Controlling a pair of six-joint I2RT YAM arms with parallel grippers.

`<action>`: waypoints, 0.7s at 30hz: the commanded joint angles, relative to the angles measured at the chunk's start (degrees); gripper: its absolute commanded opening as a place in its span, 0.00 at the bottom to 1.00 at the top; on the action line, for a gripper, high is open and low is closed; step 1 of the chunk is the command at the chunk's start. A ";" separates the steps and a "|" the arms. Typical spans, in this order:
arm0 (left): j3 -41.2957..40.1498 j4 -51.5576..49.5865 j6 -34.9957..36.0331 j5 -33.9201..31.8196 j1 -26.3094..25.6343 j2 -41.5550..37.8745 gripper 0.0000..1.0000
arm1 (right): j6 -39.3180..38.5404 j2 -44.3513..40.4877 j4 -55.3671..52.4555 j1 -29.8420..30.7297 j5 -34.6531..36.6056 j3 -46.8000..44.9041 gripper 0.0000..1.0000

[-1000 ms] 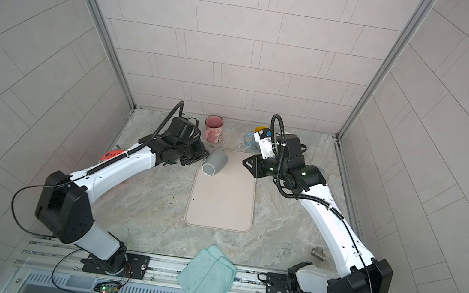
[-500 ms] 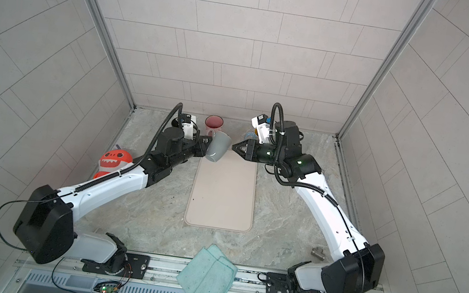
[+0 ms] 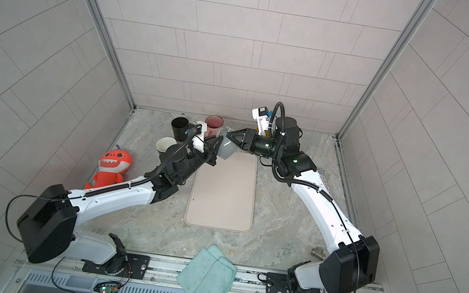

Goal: Turn the mug right side up
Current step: Place the mug at the middle-right of the table.

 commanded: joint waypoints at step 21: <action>-0.60 27.40 16.89 -16.42 -7.04 6.98 0.00 | 14.80 2.28 18.43 0.94 -2.59 -4.79 0.37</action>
